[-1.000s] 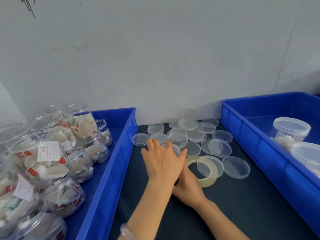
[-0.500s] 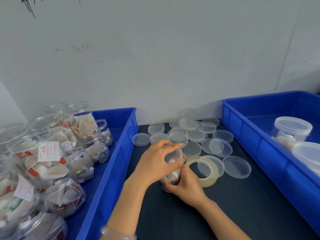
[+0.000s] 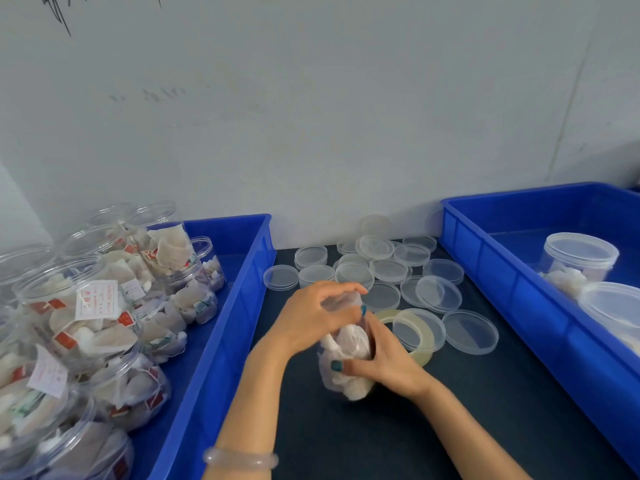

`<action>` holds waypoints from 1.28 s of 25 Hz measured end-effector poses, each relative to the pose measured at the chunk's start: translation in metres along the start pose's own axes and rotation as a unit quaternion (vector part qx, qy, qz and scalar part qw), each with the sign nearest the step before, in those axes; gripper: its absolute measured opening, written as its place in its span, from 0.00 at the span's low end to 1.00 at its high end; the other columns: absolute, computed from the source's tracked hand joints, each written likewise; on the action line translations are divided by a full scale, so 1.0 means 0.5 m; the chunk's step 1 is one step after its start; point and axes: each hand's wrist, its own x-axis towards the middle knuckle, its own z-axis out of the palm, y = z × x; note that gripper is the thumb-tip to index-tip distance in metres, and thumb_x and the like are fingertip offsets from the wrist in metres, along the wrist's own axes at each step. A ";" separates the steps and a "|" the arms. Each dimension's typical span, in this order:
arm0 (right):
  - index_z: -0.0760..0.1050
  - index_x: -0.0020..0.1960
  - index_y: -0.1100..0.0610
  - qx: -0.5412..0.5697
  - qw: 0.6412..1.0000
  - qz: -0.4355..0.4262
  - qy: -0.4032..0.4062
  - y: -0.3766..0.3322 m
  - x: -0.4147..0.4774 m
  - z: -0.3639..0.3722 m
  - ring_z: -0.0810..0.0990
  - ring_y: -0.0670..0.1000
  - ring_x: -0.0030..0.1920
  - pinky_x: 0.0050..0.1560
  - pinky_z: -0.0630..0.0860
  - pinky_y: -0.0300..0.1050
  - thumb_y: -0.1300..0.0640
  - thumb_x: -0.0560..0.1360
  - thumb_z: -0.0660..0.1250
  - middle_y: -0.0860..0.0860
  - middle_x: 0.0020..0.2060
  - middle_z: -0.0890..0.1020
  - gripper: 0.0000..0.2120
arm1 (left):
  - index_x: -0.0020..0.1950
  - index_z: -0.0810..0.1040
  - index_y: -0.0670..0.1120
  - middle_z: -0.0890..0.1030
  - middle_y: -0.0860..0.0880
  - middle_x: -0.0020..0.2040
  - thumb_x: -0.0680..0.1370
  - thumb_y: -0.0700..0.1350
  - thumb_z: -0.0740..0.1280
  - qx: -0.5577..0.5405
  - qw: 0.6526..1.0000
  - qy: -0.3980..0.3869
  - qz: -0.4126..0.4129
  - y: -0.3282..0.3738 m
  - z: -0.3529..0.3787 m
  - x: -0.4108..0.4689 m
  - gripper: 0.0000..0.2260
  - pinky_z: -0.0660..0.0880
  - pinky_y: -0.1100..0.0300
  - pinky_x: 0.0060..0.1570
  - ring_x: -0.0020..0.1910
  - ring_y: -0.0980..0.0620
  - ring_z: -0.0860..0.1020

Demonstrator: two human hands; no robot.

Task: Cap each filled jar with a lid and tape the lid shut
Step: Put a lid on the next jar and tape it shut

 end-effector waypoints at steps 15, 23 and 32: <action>0.77 0.67 0.55 0.477 0.866 0.105 -0.111 0.008 -0.001 0.000 0.79 0.61 0.59 0.57 0.76 0.52 0.39 0.81 0.53 0.57 0.59 0.81 0.27 | 0.63 0.82 0.52 0.82 0.47 0.60 0.71 0.57 0.66 -0.369 0.928 -0.034 0.049 -0.028 0.005 0.008 0.23 0.76 0.47 0.59 0.60 0.46 0.80; 0.68 0.72 0.49 -0.380 0.924 0.035 -0.009 0.055 -0.059 -0.101 0.68 0.42 0.68 0.68 0.64 0.35 0.49 0.75 0.72 0.41 0.66 0.70 0.28 | 0.59 0.78 0.67 0.76 0.67 0.59 0.72 0.52 0.74 0.012 0.998 0.063 0.029 -0.049 0.003 0.023 0.17 0.70 0.66 0.61 0.61 0.70 0.72; 0.70 0.54 0.48 -0.361 0.922 -0.007 0.140 0.033 -0.077 -0.106 0.76 0.42 0.42 0.41 0.71 0.45 0.51 0.81 0.60 0.40 0.39 0.78 0.03 | 0.67 0.77 0.51 0.77 0.51 0.65 0.80 0.57 0.60 0.319 0.886 0.273 0.195 -0.036 0.084 0.001 0.19 0.68 0.54 0.67 0.65 0.50 0.73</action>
